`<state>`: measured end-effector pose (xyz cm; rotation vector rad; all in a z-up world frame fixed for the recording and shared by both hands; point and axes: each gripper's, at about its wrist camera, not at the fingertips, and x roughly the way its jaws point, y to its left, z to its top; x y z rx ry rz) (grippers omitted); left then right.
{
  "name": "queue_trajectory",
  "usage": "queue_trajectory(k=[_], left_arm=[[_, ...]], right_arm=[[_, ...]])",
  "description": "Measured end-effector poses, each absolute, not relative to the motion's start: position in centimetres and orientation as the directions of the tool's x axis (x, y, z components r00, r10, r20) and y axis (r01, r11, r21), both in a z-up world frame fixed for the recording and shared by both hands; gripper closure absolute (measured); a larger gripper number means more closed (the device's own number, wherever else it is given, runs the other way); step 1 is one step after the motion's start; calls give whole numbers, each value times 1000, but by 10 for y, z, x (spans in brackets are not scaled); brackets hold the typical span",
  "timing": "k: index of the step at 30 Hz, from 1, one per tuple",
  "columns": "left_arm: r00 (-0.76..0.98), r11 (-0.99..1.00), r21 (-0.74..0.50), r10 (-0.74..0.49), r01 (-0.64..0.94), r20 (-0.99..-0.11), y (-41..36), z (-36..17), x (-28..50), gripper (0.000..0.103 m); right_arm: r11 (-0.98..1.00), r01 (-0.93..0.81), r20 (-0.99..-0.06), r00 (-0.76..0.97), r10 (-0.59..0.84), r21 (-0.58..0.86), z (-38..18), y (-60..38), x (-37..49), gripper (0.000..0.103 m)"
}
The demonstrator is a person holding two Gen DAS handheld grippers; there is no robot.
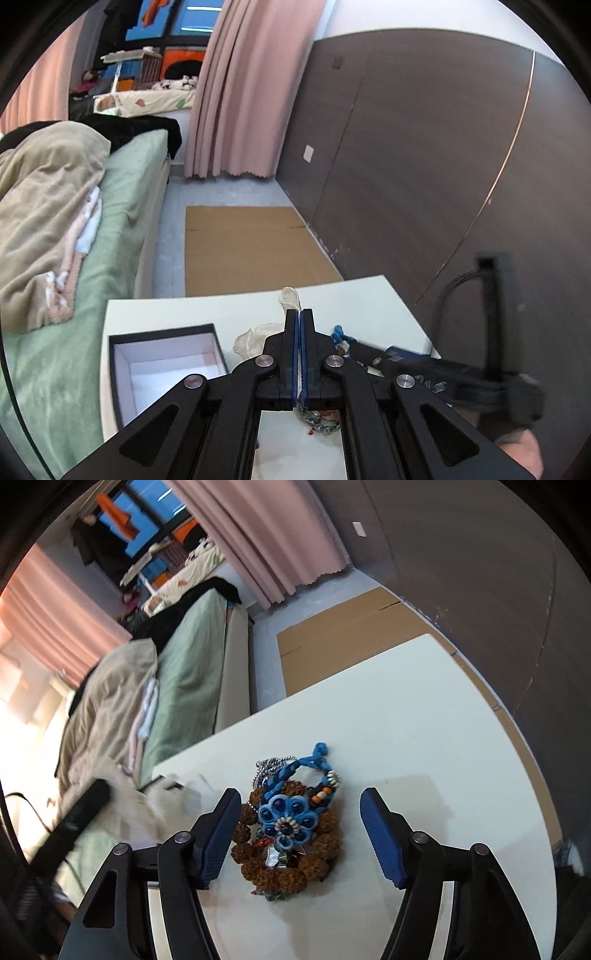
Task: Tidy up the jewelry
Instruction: 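Lift the white pouch with the left tool while the right tool grasps the blue flower clip, then release the pouch into the black box with the left tool while the right drops the blue clip in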
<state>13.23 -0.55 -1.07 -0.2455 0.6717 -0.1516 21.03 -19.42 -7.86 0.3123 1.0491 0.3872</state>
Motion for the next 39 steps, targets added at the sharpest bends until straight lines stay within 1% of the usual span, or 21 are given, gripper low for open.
queue_trajectory(k=[2, 3, 4, 5, 6, 8, 11, 22, 27, 32, 35, 36, 38, 39], left_arm=[[779, 958, -282, -215, 51, -590, 1, -9, 130, 103], [781, 957, -285, -212, 46, -587, 5, -8, 128, 103], [784, 957, -288, -209, 41, -585, 8, -7, 127, 103], [786, 956, -291, -206, 35, -583, 11, -6, 125, 103], [787, 955, -294, -204, 31, -582, 14, -6, 124, 103], [790, 955, -297, -200, 24, -580, 19, -4, 121, 103], [795, 953, -303, -194, 14, -575, 25, -2, 114, 103], [819, 944, -327, -152, -45, -553, 54, 6, 86, 103], [817, 935, -347, -146, -70, -558, 70, 1, 82, 103], [809, 919, -387, -169, -76, -563, 80, -5, 87, 103], [796, 904, -415, -176, -102, -579, 86, -9, 92, 103], [782, 901, -415, -167, -126, -601, 87, -11, 96, 101], [754, 890, -431, -180, -149, -632, 90, -16, 102, 86], [744, 881, -448, -197, -151, -638, 91, -18, 104, 63]], right_arm=[[903, -169, -790, 438, 429, 396, -82, -186, 210, 35], [912, -174, -799, 441, 409, 371, -84, -182, 209, 38], [920, -177, -806, 444, 392, 350, -85, -180, 210, 45], [925, -179, -813, 442, 379, 334, -86, -178, 211, 49], [925, -179, -815, 438, 379, 334, -87, -177, 210, 59], [925, -172, -810, 448, 380, 339, -88, -181, 207, 67], [906, -159, -786, 454, 420, 392, -85, -192, 200, 74], [846, -184, -686, 513, 516, 499, -50, -209, 171, 75], [816, -232, -639, 523, 564, 530, -32, -199, 169, 75], [788, -286, -609, 512, 606, 544, -18, -176, 172, 75], [763, -332, -586, 496, 641, 554, -13, -158, 175, 75], [754, -347, -576, 493, 653, 558, -12, -151, 175, 75], [731, -373, -552, 483, 679, 572, -12, -143, 174, 75], [721, -383, -546, 476, 689, 577, -15, -139, 173, 75]])
